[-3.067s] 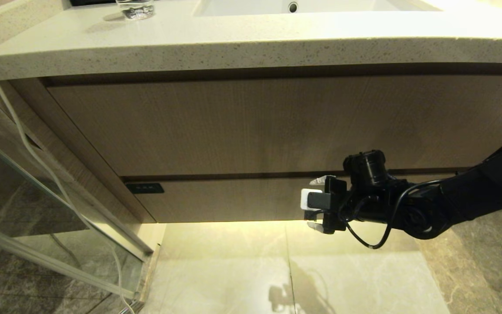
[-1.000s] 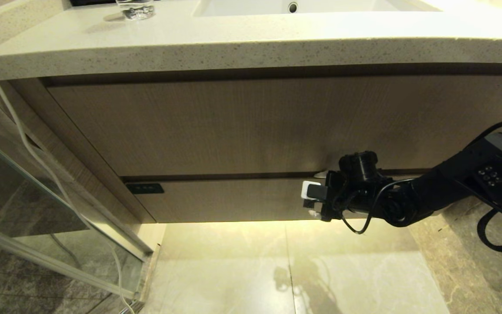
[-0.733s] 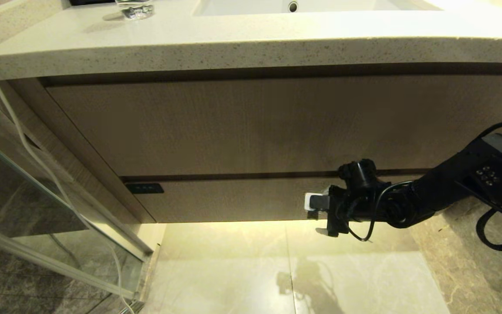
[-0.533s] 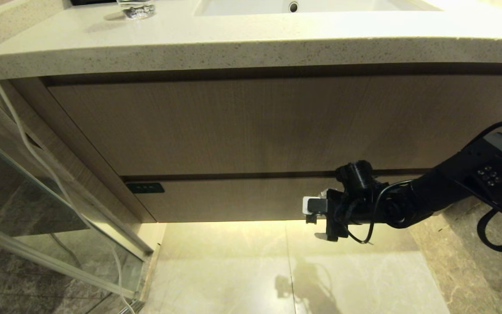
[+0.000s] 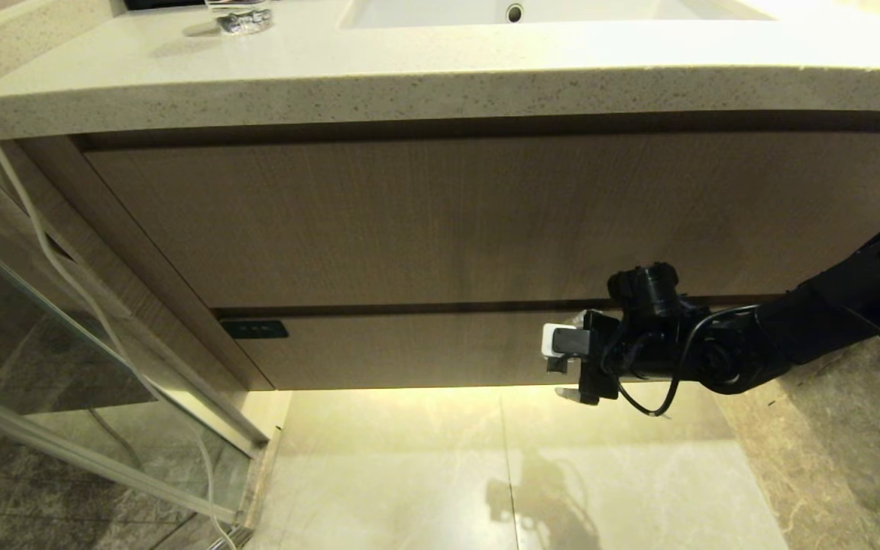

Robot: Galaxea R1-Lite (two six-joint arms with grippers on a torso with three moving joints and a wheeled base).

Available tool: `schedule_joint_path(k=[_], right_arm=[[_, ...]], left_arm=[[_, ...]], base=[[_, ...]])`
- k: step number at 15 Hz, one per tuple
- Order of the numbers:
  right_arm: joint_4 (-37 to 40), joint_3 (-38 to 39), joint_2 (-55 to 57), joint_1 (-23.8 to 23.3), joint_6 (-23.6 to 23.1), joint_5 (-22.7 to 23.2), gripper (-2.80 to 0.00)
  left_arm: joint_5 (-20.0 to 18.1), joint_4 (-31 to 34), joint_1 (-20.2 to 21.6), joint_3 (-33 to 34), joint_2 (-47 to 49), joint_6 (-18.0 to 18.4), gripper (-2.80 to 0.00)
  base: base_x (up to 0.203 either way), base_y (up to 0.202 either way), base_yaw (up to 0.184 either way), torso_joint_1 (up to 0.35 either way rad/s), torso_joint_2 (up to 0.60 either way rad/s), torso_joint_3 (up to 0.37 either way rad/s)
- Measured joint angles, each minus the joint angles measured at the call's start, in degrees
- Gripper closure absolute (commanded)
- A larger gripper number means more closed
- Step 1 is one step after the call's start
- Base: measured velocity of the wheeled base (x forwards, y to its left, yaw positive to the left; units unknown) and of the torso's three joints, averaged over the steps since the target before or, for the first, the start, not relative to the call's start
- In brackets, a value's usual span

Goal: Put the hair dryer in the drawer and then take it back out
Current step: Pull open the drawer

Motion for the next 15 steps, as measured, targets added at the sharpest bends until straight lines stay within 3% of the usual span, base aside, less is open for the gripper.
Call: schedule_joint_path(k=[11, 15], right_arm=[[-9.1, 0.7, -1.2, 1.3, 0.7, -0.1, -2.8], [-9.2, 0.4, -0.1, 1.4, 0.6, -0.1, -2.8]], left_arm=[[0.0, 0.0, 0.0, 0.0, 0.0, 0.0, 0.0], [0.0, 0.0, 0.0, 0.0, 0.0, 0.0, 0.0]], base=[[0.0, 0.0, 0.0, 0.0, 0.0, 0.0], [0.0, 0.0, 0.0, 0.0, 0.0, 0.0]])
